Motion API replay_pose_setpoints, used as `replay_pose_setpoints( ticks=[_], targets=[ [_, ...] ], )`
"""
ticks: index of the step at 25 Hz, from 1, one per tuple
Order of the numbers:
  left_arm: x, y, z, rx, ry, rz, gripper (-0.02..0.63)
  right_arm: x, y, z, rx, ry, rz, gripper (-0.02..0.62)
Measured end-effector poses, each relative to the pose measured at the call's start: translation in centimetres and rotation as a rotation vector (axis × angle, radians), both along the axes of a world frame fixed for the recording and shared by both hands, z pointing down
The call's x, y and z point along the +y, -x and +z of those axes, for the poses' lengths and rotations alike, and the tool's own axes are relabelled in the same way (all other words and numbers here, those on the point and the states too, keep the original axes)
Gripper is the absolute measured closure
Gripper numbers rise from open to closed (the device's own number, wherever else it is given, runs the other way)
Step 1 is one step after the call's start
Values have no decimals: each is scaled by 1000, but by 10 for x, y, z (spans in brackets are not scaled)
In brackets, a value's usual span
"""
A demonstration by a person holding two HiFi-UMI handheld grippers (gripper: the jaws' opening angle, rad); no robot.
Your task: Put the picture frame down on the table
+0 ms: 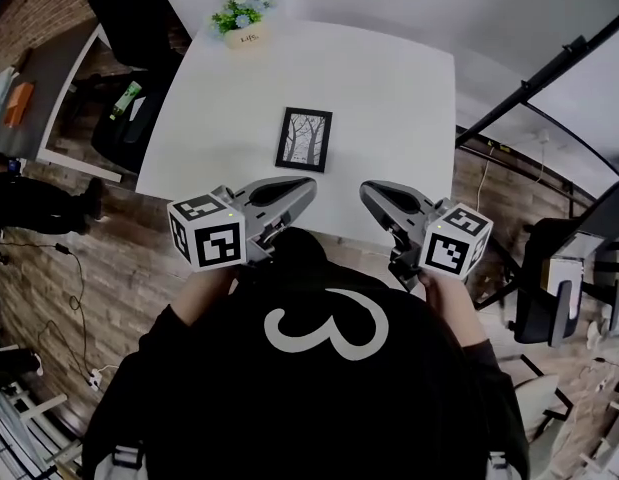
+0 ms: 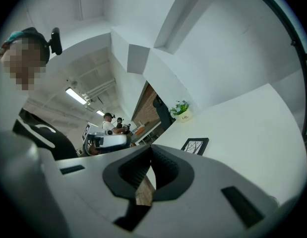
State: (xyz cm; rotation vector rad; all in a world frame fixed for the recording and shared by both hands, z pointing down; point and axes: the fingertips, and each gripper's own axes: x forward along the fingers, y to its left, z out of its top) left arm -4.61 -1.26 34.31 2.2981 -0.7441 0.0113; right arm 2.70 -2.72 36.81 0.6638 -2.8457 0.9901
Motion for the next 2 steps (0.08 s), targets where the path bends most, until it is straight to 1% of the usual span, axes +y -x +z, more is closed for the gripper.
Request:
replay_pose_setpoints(
  ticks=[2],
  targets=[
    [4,-1,-4,2,-4,1,591,4,-3,-1,1,4,10,572]
  ],
)
